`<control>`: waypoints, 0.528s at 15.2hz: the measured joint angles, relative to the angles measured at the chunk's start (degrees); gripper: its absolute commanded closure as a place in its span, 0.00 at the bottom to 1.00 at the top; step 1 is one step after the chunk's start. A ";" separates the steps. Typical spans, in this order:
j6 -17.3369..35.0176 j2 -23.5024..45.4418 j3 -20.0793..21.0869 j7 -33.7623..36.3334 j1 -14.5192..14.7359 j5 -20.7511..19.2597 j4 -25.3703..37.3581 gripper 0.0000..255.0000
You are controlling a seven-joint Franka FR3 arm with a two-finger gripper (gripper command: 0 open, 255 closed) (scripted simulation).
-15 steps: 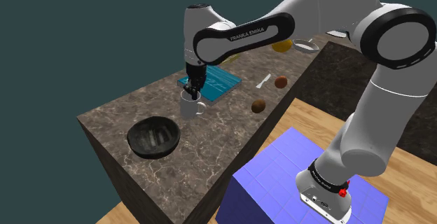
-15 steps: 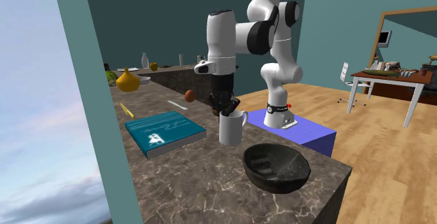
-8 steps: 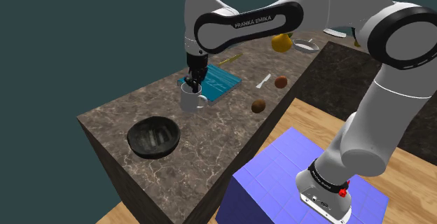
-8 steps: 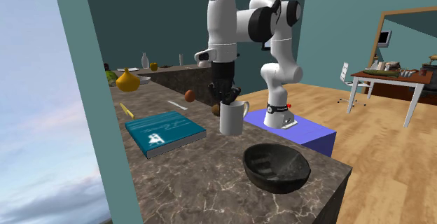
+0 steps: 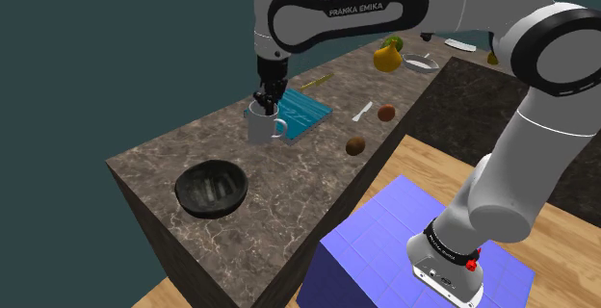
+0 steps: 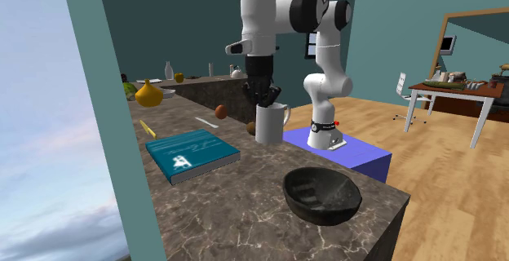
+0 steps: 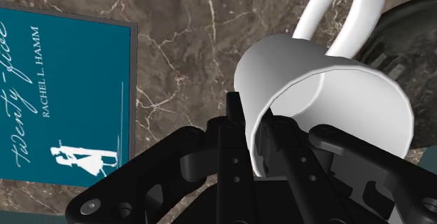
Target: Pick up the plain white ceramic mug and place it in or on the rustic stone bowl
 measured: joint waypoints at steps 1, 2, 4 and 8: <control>-0.87 0.12 0.00 -0.02 0.01 -0.02 1.00 1.00; -1.63 0.02 0.01 -0.04 0.01 0.01 1.67 1.00; -2.69 -0.13 0.31 0.61 0.40 0.05 2.57 1.00; -5.13 1.63 2.22 5.23 3.19 -0.52 6.64 1.00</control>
